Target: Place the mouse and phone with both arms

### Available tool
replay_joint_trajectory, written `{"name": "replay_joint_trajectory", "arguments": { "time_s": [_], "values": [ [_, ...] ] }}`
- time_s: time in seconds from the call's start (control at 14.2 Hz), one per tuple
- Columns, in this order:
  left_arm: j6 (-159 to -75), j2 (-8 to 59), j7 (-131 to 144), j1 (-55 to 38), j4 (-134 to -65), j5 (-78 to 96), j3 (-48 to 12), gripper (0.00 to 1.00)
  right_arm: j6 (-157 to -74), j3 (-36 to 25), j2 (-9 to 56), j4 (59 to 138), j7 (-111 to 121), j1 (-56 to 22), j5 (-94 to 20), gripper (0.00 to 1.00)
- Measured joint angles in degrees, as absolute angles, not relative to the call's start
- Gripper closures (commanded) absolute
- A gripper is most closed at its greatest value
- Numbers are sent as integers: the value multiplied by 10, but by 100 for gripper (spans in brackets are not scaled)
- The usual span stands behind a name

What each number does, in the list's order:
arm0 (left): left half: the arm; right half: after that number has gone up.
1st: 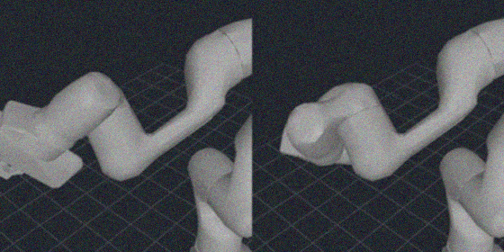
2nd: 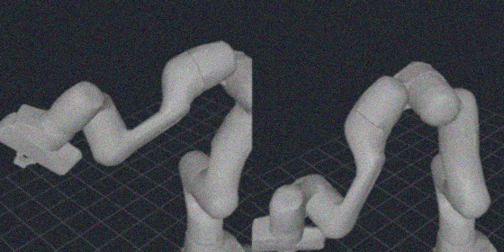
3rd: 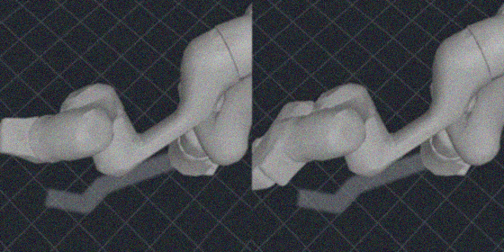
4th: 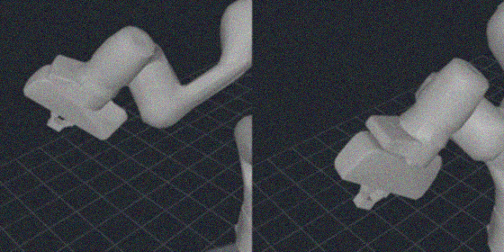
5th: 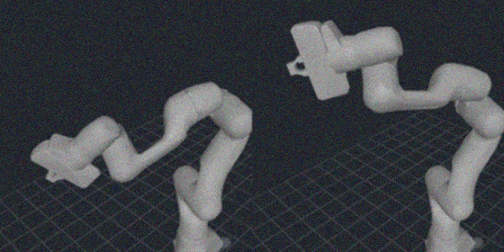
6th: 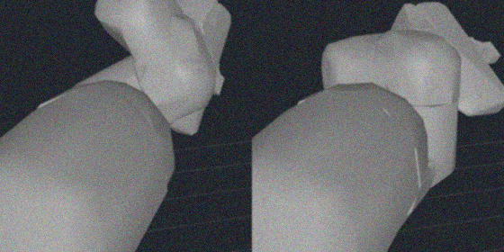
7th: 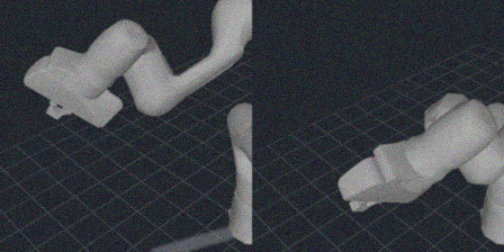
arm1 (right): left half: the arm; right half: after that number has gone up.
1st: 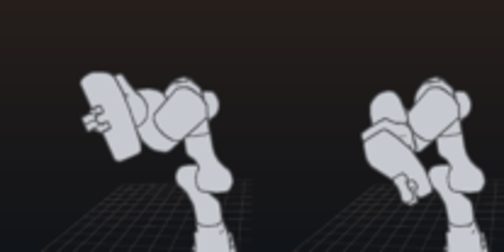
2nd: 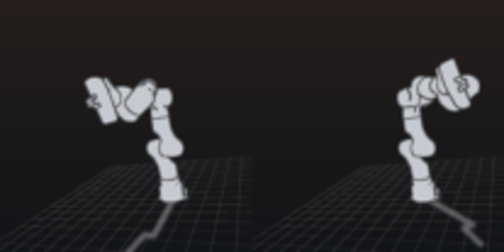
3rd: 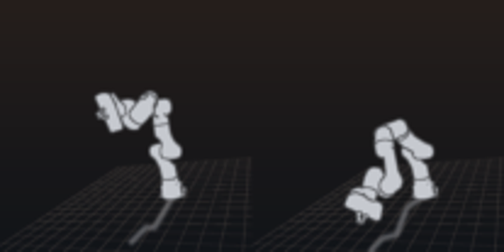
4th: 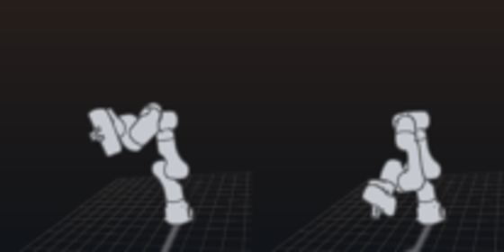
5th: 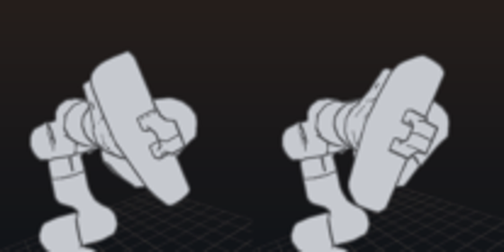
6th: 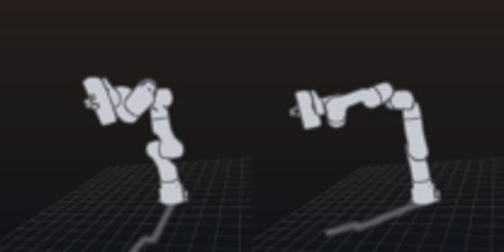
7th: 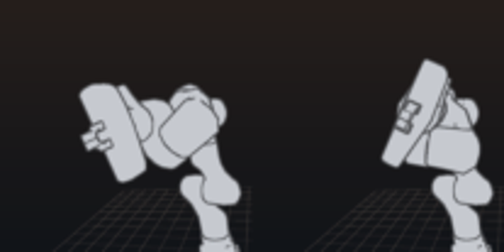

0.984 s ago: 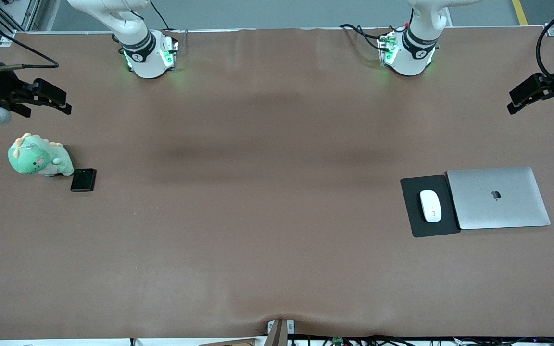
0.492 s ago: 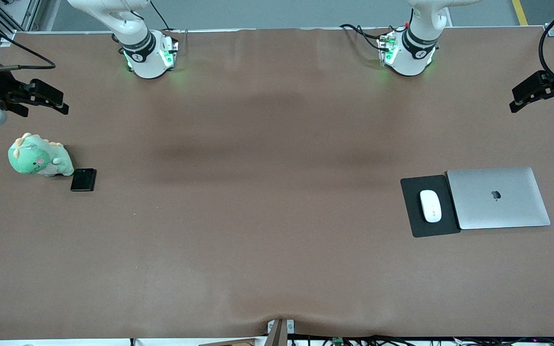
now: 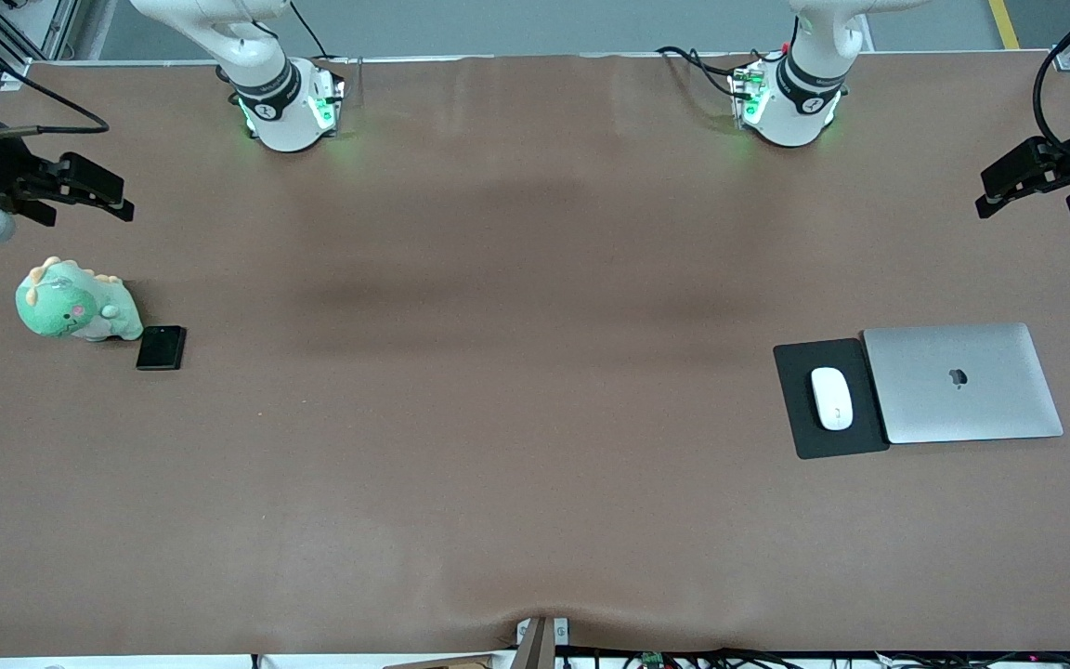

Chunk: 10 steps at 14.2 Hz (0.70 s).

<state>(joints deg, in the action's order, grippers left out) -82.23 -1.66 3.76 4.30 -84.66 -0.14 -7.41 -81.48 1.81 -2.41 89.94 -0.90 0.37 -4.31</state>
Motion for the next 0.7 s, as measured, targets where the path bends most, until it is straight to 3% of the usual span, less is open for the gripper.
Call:
{"name": "replay_joint_trajectory", "arguments": {
  "time_s": [0.7],
  "values": [
    [-810, -17, 43, 43, -847, -4, -75, 0, -815, 18, -24, 900, -9, 4, -43, 0]
  ]
}}
